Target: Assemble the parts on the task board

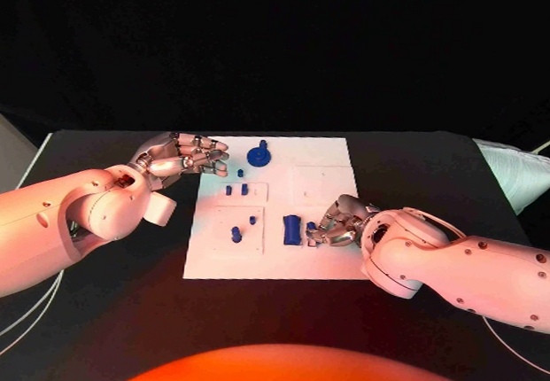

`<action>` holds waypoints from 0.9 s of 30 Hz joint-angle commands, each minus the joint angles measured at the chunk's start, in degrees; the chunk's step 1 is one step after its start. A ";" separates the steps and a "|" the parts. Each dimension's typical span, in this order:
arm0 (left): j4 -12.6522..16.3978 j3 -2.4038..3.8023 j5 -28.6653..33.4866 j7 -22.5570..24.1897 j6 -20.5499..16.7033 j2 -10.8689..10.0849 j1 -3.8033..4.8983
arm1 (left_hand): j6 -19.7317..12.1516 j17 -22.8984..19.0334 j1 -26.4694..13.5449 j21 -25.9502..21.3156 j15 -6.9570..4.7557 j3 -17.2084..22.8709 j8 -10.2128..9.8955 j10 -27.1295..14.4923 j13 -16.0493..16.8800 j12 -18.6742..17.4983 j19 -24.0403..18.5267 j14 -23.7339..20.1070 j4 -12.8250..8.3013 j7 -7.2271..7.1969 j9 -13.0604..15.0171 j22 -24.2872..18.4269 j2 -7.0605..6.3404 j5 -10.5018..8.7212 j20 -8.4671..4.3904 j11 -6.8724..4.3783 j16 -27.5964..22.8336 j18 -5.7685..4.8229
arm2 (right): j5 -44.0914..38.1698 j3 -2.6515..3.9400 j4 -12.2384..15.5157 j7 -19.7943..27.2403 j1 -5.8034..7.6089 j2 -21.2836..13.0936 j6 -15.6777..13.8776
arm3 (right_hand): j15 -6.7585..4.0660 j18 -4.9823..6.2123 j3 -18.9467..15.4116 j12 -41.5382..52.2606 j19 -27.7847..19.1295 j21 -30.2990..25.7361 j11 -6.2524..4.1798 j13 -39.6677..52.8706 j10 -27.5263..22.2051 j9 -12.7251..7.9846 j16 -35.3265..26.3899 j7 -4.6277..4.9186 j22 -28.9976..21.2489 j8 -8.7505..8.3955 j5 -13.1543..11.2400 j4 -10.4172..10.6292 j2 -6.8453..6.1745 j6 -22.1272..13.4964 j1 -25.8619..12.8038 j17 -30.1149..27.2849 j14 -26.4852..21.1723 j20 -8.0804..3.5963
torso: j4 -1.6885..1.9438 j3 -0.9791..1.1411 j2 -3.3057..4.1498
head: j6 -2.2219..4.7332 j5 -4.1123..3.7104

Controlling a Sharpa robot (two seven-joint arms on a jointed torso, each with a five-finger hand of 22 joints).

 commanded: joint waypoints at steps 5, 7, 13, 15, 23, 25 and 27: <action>0.15 0.03 0.29 0.23 0.85 -0.01 -0.04 | 0.14 0.10 -0.03 -0.22 0.08 0.12 -0.31 0.26 -0.05 -0.30 0.42 0.26 0.31 0.26 -0.02 -0.09 0.24 0.36 0.11 -0.02 -0.21 0.02 | 0.09 -0.01 0.39 0.12 -0.06 0.08 0.93 | -0.33 -0.75 -1.34 0.21 4.68 0.19 -0.37 14.00 4.98 -0.08 0.24 0.05 12.01 0.39 0.52 -0.08 -0.23 0.24 -1.83 15.09 5.88 -0.20 | 0.00 0.02 0.00 | 0.00 0.06; 0.14 0.03 0.29 0.23 0.81 -0.02 -0.04 | 0.14 0.10 -0.03 -0.22 0.08 0.12 -0.31 0.26 -0.05 -0.30 0.42 0.26 0.31 0.26 -0.02 -0.09 0.24 0.36 0.11 -0.02 -0.21 0.02 | 0.00 -0.01 0.44 0.13 -0.06 0.07 0.71 | -0.34 -0.76 -1.95 0.19 4.68 0.20 -0.40 14.00 4.97 -0.04 0.24 0.02 12.04 0.48 2.81 -0.13 -0.29 0.22 -2.43 15.09 5.88 -0.23 | -0.01 0.03 0.00 | 0.00 0.13; 0.13 0.03 0.29 0.34 0.29 -0.22 -0.04 | 0.09 0.13 0.05 -0.26 0.08 0.16 -0.35 0.21 -0.06 -0.36 0.43 0.25 0.28 0.25 -0.03 -0.10 0.24 0.38 0.11 -0.01 -0.25 0.03 | -0.62 0.00 0.57 0.18 -0.06 -0.05 -0.02 | -0.34 -0.75 -2.68 0.16 4.68 0.14 -0.39 14.00 4.96 -0.03 0.24 0.03 12.03 0.53 2.92 -0.02 -0.43 0.19 -3.18 15.09 5.88 -0.23 | -0.04 0.05 -0.01 | 0.00 0.11; 0.11 0.03 0.29 0.33 0.22 -0.28 -0.04 | 0.09 0.13 0.05 -0.26 0.08 0.16 -0.35 0.21 -0.06 -0.36 0.43 0.25 0.28 0.25 -0.03 -0.10 0.24 0.38 0.11 -0.01 -0.25 0.03 | -0.75 0.00 0.60 0.21 -0.06 -0.10 -0.14 | -0.34 -0.74 -2.74 0.15 4.67 0.12 -0.39 13.99 4.96 -0.03 0.24 0.02 12.02 0.53 2.91 -0.01 -0.43 0.19 -3.24 15.09 5.88 -0.23 | -0.01 0.06 -0.01 | 0.00 0.13; 0.08 0.03 0.29 0.28 0.20 -0.24 -0.04 | 0.02 0.16 0.10 -0.28 0.08 0.16 -0.39 0.13 -0.07 -0.43 0.45 0.26 0.24 0.26 -0.04 -0.11 0.18 0.38 0.10 0.01 -0.27 0.03 | -1.45 0.00 0.62 0.34 -0.06 -0.55 -0.24 | -0.35 -0.73 -3.20 0.07 4.66 0.04 -0.42 13.96 4.93 -0.02 0.24 -0.01 12.00 0.57 2.85 -0.16 -0.42 0.13 -3.43 15.09 5.88 -0.24 | -0.03 0.01 -0.03 | 0.00 0.16; 0.08 0.03 0.29 0.27 0.20 -0.22 -0.04 | 0.02 0.16 0.10 -0.28 0.08 0.16 -0.39 0.13 -0.07 -0.43 0.45 0.26 0.24 0.26 -0.04 -0.11 0.18 0.38 0.10 0.01 -0.27 0.03 | -1.56 0.00 0.64 0.62 -0.06 -0.83 -0.01 | -0.39 -0.70 -3.54 -0.09 4.64 -0.09 -0.43 13.91 4.86 0.01 0.24 -0.02 11.96 0.62 1.41 -0.65 -0.61 -0.06 -1.80 15.09 5.88 -0.27 | 0.02 0.02 -0.02 | 0.00 0.16; 0.07 0.03 0.29 0.27 0.21 -0.23 -0.04 | 0.02 0.16 0.10 -0.28 0.08 0.16 -0.39 0.13 -0.07 -0.43 0.45 0.26 0.24 0.26 -0.04 -0.11 0.18 0.38 0.10 0.01 -0.27 0.03 | -1.58 0.00 0.69 1.05 -0.06 -1.12 0.32 | -0.38 -0.70 -3.88 -0.09 4.64 -0.10 -0.42 13.92 4.86 0.01 0.24 0.00 11.98 0.68 -0.25 -0.86 -0.72 -0.15 -0.45 15.09 5.88 -0.28 | 0.02 0.03 -0.02 | 0.00 0.19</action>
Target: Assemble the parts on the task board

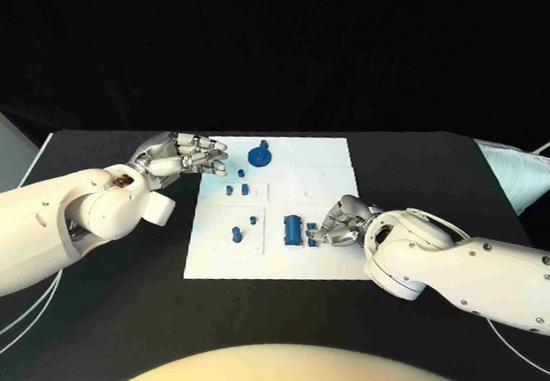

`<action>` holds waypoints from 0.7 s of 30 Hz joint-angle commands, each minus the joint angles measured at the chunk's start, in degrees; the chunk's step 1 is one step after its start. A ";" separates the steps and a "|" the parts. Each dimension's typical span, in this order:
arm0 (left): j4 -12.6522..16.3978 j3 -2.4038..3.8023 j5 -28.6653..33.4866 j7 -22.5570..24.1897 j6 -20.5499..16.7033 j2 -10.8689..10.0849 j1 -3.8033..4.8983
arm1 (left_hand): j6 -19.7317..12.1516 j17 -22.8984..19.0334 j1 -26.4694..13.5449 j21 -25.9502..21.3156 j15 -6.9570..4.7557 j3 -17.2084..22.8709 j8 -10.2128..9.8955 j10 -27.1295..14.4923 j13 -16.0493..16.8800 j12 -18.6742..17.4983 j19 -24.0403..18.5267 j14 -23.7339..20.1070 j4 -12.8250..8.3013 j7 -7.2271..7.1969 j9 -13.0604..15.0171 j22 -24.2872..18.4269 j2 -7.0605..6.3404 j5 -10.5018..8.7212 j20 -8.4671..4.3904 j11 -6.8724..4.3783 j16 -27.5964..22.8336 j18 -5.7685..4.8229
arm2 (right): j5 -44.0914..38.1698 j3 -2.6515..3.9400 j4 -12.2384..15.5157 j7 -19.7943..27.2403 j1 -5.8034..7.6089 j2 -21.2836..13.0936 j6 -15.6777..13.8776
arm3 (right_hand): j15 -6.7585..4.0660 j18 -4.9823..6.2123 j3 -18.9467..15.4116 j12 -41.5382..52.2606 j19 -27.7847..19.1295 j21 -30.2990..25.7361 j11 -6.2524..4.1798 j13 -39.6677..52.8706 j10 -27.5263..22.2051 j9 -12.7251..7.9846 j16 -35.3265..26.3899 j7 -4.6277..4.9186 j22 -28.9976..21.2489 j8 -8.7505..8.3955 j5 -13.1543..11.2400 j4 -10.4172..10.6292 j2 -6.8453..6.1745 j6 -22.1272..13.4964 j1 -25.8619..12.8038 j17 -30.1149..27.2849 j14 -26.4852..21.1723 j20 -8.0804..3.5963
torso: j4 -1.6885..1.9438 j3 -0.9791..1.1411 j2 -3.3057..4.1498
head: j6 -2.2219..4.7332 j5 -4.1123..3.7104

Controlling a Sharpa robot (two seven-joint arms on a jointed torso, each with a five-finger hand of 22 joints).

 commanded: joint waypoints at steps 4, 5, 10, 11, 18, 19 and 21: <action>0.10 0.03 0.29 0.32 0.31 0.09 -0.04 | 0.02 0.05 0.10 -0.28 0.08 0.16 -0.39 0.13 -0.07 -0.19 0.45 0.26 0.24 0.26 -0.04 -0.05 0.18 0.38 0.10 0.01 -0.27 0.03 | -0.77 0.00 0.34 2.14 -0.10 -0.70 1.40 | -0.35 -0.71 -1.87 -0.63 4.62 -0.20 -0.39 13.72 4.64 -0.05 0.24 0.03 12.01 0.31 -6.50 -0.49 -0.26 -0.30 4.96 15.09 5.88 -0.28 | 0.00 0.00 0.01 | 0.01 0.16; 0.10 0.03 0.29 0.32 0.33 0.10 -0.04 | 0.02 0.05 0.10 -0.28 0.08 0.16 -0.39 0.13 -0.07 -0.19 0.45 0.26 0.24 0.26 -0.04 -0.05 0.18 0.38 0.10 0.01 -0.27 0.03 | -0.72 0.00 0.38 2.37 -0.11 -0.78 1.58 | -0.31 -0.72 -3.42 -0.80 4.63 -0.23 -0.36 13.66 4.57 -0.19 0.24 0.01 12.03 0.26 -9.71 -0.30 0.14 -0.33 6.98 15.09 5.88 -0.20 | 0.00 0.02 0.01 | 0.01 0.18; 0.10 0.03 0.29 0.38 0.36 0.15 -0.04 | 0.02 0.05 0.10 -0.28 0.08 0.16 -0.39 0.13 -0.07 -0.19 0.45 0.26 0.24 0.26 -0.04 -0.05 0.18 0.38 0.10 0.01 -0.27 0.03 | -0.94 0.00 0.30 3.21 -0.19 -1.30 1.66 | -0.29 -0.71 -6.68 -1.26 4.63 -0.31 -0.32 13.50 4.39 -0.61 0.24 0.09 12.08 0.11 -16.44 0.12 0.99 -0.20 12.08 15.09 5.88 -0.22 | -0.03 -0.02 0.01 | 0.01 0.16; 0.10 0.03 0.29 0.41 0.36 0.18 -0.04 | 0.02 0.05 0.10 -0.28 0.08 0.16 -0.39 0.13 -0.07 -0.19 0.45 0.26 0.24 0.26 -0.04 -0.05 0.18 0.38 0.10 0.01 -0.27 0.03 | -0.96 0.00 0.23 3.44 -0.20 -1.46 1.08 | -0.29 -0.71 -6.68 -1.26 4.63 -0.31 -0.32 13.50 4.39 -0.61 0.24 0.09 12.08 0.11 -16.44 0.12 0.99 -0.20 12.08 15.09 5.88 -0.22 | -0.04 -0.02 0.00 | 0.02 0.19; -0.23 0.03 0.63 0.89 0.22 0.56 -0.05 | -0.03 0.11 -0.02 -0.38 0.13 0.11 -0.43 0.11 -0.07 -0.27 0.46 0.24 0.36 0.29 -0.04 -0.09 0.11 0.32 0.14 0.06 -0.37 0.00 | 4.23 0.14 -0.88 11.70 -0.21 -2.93 -6.79 | 0.61 -0.22 -14.64 -3.41 4.07 -2.98 0.76 12.71 3.36 -1.43 0.24 1.35 11.04 -1.51 -8.29 0.71 3.26 -2.85 7.32 15.09 5.88 0.47 | 0.05 -0.05 -0.10 | 0.53 0.24; -0.41 0.03 0.79 1.03 0.08 0.68 -0.05 | -0.04 0.12 -0.09 -0.43 0.16 0.08 -0.43 0.12 -0.06 -0.28 0.43 0.19 0.42 0.28 -0.04 -0.11 0.09 0.31 0.16 0.06 -0.42 -0.01 | 6.90 0.22 -1.43 15.14 -0.15 -3.25 -8.05 | 0.73 0.03 -15.78 -4.36 3.80 -4.28 0.90 12.35 2.90 -1.43 0.24 1.50 10.50 -1.62 -7.74 0.84 3.64 -3.22 7.38 15.09 5.88 0.61 | 0.08 -0.10 -0.15 | 0.70 0.25; -0.74 0.02 1.09 1.25 -0.17 0.86 -0.06 | -0.04 0.13 -0.23 -0.61 0.22 0.04 -0.44 0.15 -0.05 -0.30 0.29 0.01 0.57 0.24 -0.04 -0.20 0.03 0.27 0.24 0.05 -0.58 -0.06 | 11.11 0.33 -2.47 20.55 0.02 -3.54 -9.03 | 0.98 0.48 -16.99 -6.17 3.28 -6.72 1.21 11.66 1.99 -1.53 0.24 1.85 9.50 -2.01 -7.64 0.83 4.26 -4.15 7.78 15.09 5.88 0.82 | 0.05 -0.21 -0.21 | 1.04 0.23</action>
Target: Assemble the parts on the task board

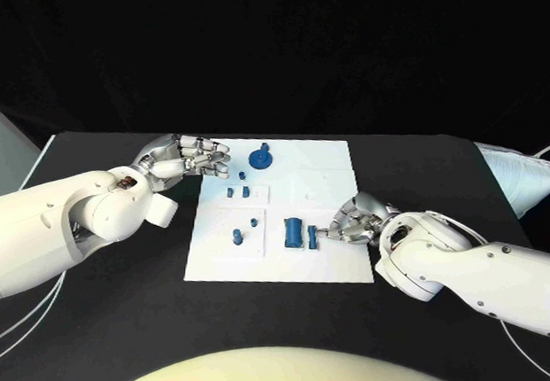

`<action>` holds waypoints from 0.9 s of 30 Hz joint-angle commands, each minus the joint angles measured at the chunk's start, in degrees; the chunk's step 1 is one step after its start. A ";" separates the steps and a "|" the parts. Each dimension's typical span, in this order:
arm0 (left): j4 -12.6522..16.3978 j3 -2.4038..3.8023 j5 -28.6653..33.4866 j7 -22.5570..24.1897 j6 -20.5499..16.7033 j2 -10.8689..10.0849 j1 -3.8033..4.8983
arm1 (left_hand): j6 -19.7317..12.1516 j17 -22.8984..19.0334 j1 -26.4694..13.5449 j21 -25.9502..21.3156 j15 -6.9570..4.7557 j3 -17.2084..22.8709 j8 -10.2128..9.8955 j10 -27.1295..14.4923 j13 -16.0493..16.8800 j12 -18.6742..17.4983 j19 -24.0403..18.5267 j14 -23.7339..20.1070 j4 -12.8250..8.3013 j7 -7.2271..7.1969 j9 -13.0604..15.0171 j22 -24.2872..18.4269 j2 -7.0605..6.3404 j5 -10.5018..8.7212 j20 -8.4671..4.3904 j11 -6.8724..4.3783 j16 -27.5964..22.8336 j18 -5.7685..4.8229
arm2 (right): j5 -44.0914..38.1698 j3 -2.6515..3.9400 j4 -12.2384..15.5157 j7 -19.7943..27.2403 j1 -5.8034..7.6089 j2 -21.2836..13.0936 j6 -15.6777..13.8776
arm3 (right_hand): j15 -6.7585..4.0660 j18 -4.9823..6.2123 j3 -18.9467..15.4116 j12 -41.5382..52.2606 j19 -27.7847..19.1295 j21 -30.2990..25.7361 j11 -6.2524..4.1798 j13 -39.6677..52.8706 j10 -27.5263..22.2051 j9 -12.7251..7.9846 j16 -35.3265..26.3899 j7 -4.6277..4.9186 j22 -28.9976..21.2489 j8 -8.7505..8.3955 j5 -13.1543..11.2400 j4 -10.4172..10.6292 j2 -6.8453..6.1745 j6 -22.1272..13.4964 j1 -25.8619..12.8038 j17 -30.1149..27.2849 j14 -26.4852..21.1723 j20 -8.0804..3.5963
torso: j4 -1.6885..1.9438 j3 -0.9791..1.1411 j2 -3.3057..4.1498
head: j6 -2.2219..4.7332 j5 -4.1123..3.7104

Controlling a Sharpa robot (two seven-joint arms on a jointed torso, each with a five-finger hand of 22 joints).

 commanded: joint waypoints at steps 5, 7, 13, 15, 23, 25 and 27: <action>-1.81 0.03 2.10 2.05 -1.05 1.22 -0.07 | -0.04 0.05 -0.39 -1.93 0.55 0.02 -0.17 0.34 -0.01 -0.46 -1.04 -1.13 0.92 0.12 0.05 -0.95 -0.18 0.15 0.62 0.08 -1.52 -0.23 | 22.70 0.36 -5.14 26.73 1.02 -0.17 -6.34 | 1.13 2.40 -1.96 -8.19 0.71 -13.20 1.43 8.93 -1.65 -0.31 -2.12 1.01 4.62 -1.31 1.07 -0.17 2.93 -2.83 3.25 12.10 5.02 1.00 | 0.19 -0.59 -0.54 | 1.18 -0.08; -2.36 0.03 2.67 2.45 -1.32 1.56 -0.07 | -0.08 0.06 -0.52 -3.15 0.72 0.10 -0.14 0.39 0.00 -0.60 -1.78 -1.56 1.30 0.13 0.13 -1.69 -0.36 -0.04 1.05 0.15 -2.21 -0.23 | 27.04 0.44 -6.77 30.37 1.28 0.22 -6.23 | 1.62 4.06 -1.63 -15.66 -2.05 -23.78 1.96 5.66 -5.87 -0.53 -6.06 1.65 -0.23 -2.04 1.14 -0.35 3.55 -4.32 5.86 7.68 3.33 1.45 | 0.25 -0.81 -0.78 | 1.33 -0.09; -4.83 0.02 5.75 4.78 -2.84 3.10 -0.09 | -1.54 -0.97 -1.05 -10.77 2.46 -1.18 -0.56 -0.66 -0.08 -1.37 -5.03 -5.77 3.48 -1.02 0.27 -7.16 -1.13 -0.91 3.99 1.22 -7.10 0.24 | 39.33 0.84 -14.17 40.84 2.08 2.79 -4.98 | 3.23 8.24 1.76 -46.32 -12.18 -58.26 3.73 -11.92 -25.06 -2.06 -27.44 3.47 -18.94 -3.72 -1.23 -0.07 4.65 -7.47 13.04 -10.86 -7.47 3.27 | 0.36 -1.62 -1.58 | 2.54 -0.08; -5.63 0.02 6.64 5.87 -3.76 3.64 -0.09 | -2.76 -1.91 -0.90 -13.16 3.29 -2.21 -1.38 -1.64 -0.18 -1.44 -5.89 -7.68 4.13 -1.84 -0.21 -9.07 -1.20 -1.44 4.62 1.94 -8.93 0.18 | 42.20 1.00 -16.40 43.12 2.24 3.64 -4.42 | 4.02 8.25 3.40 -50.88 -14.16 -62.82 4.23 -17.27 -27.04 -2.73 -41.74 3.75 -23.21 -4.03 -1.21 -0.14 4.46 -8.42 14.45 -21.33 -14.64 3.99 | 0.42 -1.84 -1.81 | 3.53 -0.03; -10.11 0.06 9.94 10.63 -9.27 6.62 -0.10 | -4.52 -7.34 0.42 -15.97 3.79 -7.31 -3.90 -9.15 -0.37 -1.56 -9.19 -15.58 5.66 -3.40 -2.40 -14.57 0.17 -3.59 5.03 2.16 -10.09 -1.59 | 50.71 1.78 -25.29 50.32 2.46 7.68 -0.51 | 9.79 8.45 15.88 -71.45 -26.43 -75.14 8.21 -51.63 -26.42 -7.38 -70.92 6.66 -47.82 -7.65 -5.23 -0.41 1.08 -8.52 14.79 -38.86 -27.24 10.27 | 0.78 -1.90 -2.78 | 6.33 0.73; -11.37 0.07 10.47 11.33 -10.10 7.38 -0.10 | -4.46 -8.03 0.61 -15.97 3.70 -7.61 -3.97 -9.51 -0.36 -1.54 -9.40 -16.84 5.72 -3.39 -2.50 -14.87 0.34 -3.59 5.03 2.05 -10.17 -1.74 | 51.71 1.89 -27.22 51.40 2.45 8.72 0.14 | 10.53 8.57 18.10 -73.09 -27.53 -75.06 8.81 -58.08 -25.71 -8.39 -75.53 6.89 -54.08 -8.99 -5.60 -0.90 -0.06 -8.16 13.93 -42.76 -27.32 11.00 | 0.79 -1.88 -3.03 | 7.13 0.87; -12.37 0.08 10.75 11.86 -10.59 8.01 -0.10 | -4.37 -8.32 0.73 -15.97 3.67 -7.75 -3.98 -9.58 -0.35 -1.51 -9.52 -17.30 5.74 -3.30 -2.54 -15.02 0.45 -3.57 5.03 1.98 -10.19 -1.82 | 52.47 1.97 -28.60 52.21 2.43 9.47 0.66 | 10.51 8.43 18.67 -73.54 -27.27 -75.03 8.96 -60.06 -25.58 -8.67 -76.63 6.93 -55.92 -9.44 -5.84 -1.15 -0.21 -8.05 13.61 -43.93 -26.73 11.19 | 0.76 -1.82 -3.16 | 7.47 1.11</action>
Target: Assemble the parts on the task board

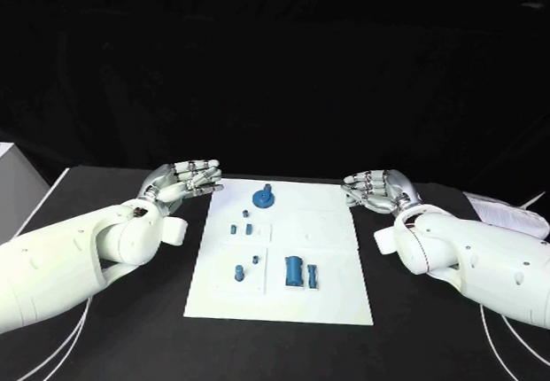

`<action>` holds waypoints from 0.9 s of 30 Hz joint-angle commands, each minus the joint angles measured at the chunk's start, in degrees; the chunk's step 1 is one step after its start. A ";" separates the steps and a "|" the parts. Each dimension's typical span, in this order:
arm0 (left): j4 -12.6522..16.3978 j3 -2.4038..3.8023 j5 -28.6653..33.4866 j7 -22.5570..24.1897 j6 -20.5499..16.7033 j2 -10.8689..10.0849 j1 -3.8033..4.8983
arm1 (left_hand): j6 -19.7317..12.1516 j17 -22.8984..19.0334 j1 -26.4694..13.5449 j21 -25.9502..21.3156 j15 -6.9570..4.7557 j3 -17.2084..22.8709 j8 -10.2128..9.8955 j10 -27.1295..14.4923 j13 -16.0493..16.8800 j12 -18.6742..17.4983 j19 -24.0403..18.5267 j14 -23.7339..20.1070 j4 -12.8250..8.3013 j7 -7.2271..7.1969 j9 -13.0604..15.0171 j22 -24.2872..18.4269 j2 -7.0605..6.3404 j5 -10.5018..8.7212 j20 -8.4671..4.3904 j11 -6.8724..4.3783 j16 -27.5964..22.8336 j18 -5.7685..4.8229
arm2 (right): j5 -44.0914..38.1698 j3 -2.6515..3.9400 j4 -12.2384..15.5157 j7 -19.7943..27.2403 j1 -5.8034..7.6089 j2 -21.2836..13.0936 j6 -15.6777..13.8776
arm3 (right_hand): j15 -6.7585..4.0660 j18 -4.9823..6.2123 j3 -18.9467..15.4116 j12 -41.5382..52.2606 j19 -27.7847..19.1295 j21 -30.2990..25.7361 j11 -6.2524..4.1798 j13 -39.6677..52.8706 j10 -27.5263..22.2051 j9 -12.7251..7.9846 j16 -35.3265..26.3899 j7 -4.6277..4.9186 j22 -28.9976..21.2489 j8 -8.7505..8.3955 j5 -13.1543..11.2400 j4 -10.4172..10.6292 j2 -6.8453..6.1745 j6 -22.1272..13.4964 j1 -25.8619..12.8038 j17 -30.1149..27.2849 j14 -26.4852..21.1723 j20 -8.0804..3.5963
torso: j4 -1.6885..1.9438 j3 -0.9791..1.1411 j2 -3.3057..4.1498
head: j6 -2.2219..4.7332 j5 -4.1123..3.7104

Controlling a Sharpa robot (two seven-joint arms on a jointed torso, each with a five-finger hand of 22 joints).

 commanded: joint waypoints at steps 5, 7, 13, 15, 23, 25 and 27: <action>0.64 -0.57 0.29 0.28 -1.14 -0.01 0.38 | -47.89 -16.16 -31.74 -3.77 -9.44 -20.39 -8.16 -54.46 -3.63 -3.65 -43.71 -43.59 -14.47 -7.66 -13.03 -6.42 10.94 -10.36 -16.67 -10.45 -3.71 -9.23 | 1.14 0.44 1.11 0.72 -0.33 -0.16 -0.81 | -6.27 -9.77 -19.90 -9.60 -56.76 -3.61 -8.80 -17.05 -58.04 -18.37 -14.47 -11.51 -21.08 -13.39 -7.09 -15.79 9.06 -49.10 -31.48 -32.29 -56.87 -12.92 | 0.01 0.03 -0.23 | 0.57 0.00; 1.33 -1.18 0.61 0.58 -2.37 -0.03 0.79 | -47.89 -16.16 -35.65 -3.77 -9.44 -20.39 -8.16 -54.46 -3.63 -3.65 -43.71 -43.59 -14.47 -7.66 -13.03 -6.42 10.94 -10.36 -16.67 -10.45 -3.71 -9.23 | 2.38 0.93 2.32 1.51 -0.70 -0.34 -1.70 | -6.27 -9.77 -19.90 -9.60 -56.76 -3.61 -8.80 -17.05 -58.04 -18.37 -14.47 -11.51 -21.08 -13.39 -7.09 -15.79 9.06 -49.10 -35.27 -32.29 -56.87 -12.92 | 0.02 0.06 -0.48 | 1.19 0.01; 5.46 -4.84 2.48 2.36 -9.72 -0.13 3.24 | -47.89 -16.16 -83.92 -3.77 -9.44 -20.39 -8.16 -54.46 -3.63 -3.65 -43.71 -43.59 -14.47 -7.66 -13.03 -6.42 10.94 -10.36 -16.67 -10.45 -3.71 -9.23 | 9.73 3.79 9.49 6.18 -2.85 -1.39 -6.94 | -6.27 -9.77 -19.90 -9.60 -56.76 -3.61 -8.80 -17.05 -58.04 -18.37 -14.47 -11.51 -21.08 -13.39 -7.09 -15.79 9.06 -49.10 -82.65 -32.29 -56.87 -12.92 | 0.07 0.26 -1.95 | 4.82 0.03; 7.26 -6.44 3.30 3.14 -12.93 -0.17 4.31 | -47.89 -16.16 -83.92 -3.77 -9.44 -20.39 -8.16 -54.46 -3.63 -3.65 -43.71 -43.59 -14.47 -7.66 -13.03 -6.42 10.94 -10.36 -16.67 -10.45 -3.71 -9.23 | 12.62 4.92 12.31 8.02 -3.69 -1.81 -9.00 | -6.27 -9.77 -19.90 -9.60 -56.76 -3.61 -8.80 -17.05 -58.04 -18.37 -14.47 -11.51 -21.08 -13.39 -7.09 -15.79 9.06 -49.10 -82.65 -32.29 -56.87 -12.92 | 0.08 0.33 -2.42 | 6.00 0.04; 14.86 -13.18 6.75 6.42 -26.45 -0.35 8.82 | -47.89 -16.16 -83.92 -3.77 -9.44 -20.39 -8.16 -54.46 -3.63 -3.65 -43.71 -43.59 -14.47 -7.66 -13.03 -6.42 10.94 -10.36 -16.67 -10.45 -3.71 -9.23 | 19.91 7.75 19.43 12.65 -5.82 -2.85 -14.20 | -6.27 -9.77 -19.90 -9.60 -56.76 -3.61 -8.80 -17.05 -58.04 -18.37 -14.47 -11.51 -21.08 -13.39 -7.09 -15.79 9.06 -49.10 -82.65 -32.29 -56.87 -12.92 | 0.12 0.46 -3.42 | 8.47 0.06; 16.04 -14.23 7.29 6.93 -28.56 -0.38 9.52 | -47.89 -16.16 -83.92 -3.77 -9.44 -20.39 -8.16 -54.46 -3.63 -3.65 -43.71 -43.59 -14.47 -7.66 -13.03 -6.42 10.94 -10.36 -16.67 -10.45 -3.71 -9.23 | 20.40 7.95 19.91 12.97 -5.97 -2.92 -14.56 | -6.27 -9.77 -19.90 -9.60 -56.76 -3.61 -8.80 -17.05 -58.04 -18.37 -14.47 -11.51 -21.08 -13.39 -7.09 -15.79 9.06 -49.10 -82.65 -32.29 -56.87 -12.92 | 0.12 0.46 -3.42 | 8.49 0.06; 17.12 -15.18 7.78 7.40 -30.48 -0.40 10.16 | -47.89 -16.16 -83.92 -3.77 -9.44 -20.39 -8.16 -54.46 -3.63 -3.65 -43.71 -43.59 -14.47 -7.66 -13.03 -6.42 10.94 -10.36 -16.67 -10.45 -3.71 -9.23 | 20.47 7.97 19.97 13.01 -5.99 -2.93 -14.60 | -6.27 -9.77 -19.90 -9.60 -56.76 -3.61 -8.80 -17.05 -58.04 -18.37 -14.47 -11.51 -21.08 -13.39 -7.09 -15.79 9.06 -49.10 -82.65 -32.29 -56.87 -12.92 | 0.12 0.46 -3.42 | 8.49 0.06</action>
